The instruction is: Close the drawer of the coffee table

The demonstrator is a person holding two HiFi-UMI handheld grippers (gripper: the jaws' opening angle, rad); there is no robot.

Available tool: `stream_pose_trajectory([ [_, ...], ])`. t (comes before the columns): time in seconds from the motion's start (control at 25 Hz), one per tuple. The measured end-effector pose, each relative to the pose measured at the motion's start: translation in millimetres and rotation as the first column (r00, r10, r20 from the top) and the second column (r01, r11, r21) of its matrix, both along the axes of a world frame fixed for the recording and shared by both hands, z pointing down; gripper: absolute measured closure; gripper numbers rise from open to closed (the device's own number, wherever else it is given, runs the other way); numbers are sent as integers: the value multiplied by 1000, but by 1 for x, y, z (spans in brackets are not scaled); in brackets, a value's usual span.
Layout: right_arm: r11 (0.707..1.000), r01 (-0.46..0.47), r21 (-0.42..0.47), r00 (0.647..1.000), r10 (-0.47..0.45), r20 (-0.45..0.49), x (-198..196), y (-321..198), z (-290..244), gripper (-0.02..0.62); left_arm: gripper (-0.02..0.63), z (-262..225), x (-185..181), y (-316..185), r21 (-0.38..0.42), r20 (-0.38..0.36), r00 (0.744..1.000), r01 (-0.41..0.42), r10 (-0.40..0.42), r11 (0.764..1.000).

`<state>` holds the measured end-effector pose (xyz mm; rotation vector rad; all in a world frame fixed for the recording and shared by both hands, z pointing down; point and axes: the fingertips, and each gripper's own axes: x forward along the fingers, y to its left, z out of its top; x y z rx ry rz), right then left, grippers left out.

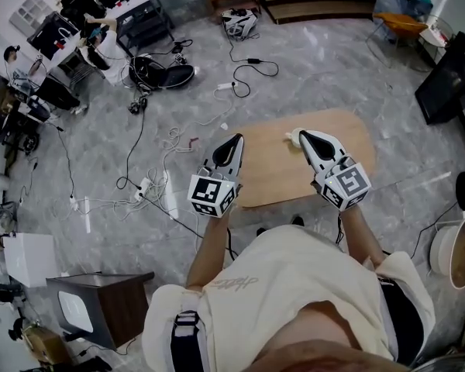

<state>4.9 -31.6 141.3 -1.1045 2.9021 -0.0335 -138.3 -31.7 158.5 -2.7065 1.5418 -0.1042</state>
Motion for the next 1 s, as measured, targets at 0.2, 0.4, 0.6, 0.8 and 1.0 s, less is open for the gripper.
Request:
stream_pose_trajectory([
  [0.2,1000,-13,-21,1000,13,10,6,-2,3,601,601,-1,9,-2,2,6,1000,-27,27,1000],
  [0.4,1000,-8,-29,1000,8,6,4,-2,10,602,601,6,9,-2,-8,15,1000,-25,25,1000],
  [0.6,999,-4,-35,1000,4,2,4,-7,9,601,601,3,7,-5,-11,9,1000,-14,15,1000],
  [0.8,999,1,-40,1000,-1,-3,1,-6,11,601,601,7,4,-4,-23,2,1000,-15,15,1000],
  [1.0,999,-3,-44,1000,2,-6,3,1,17,601,601,11,7,1,-26,-1,1000,-25,25,999],
])
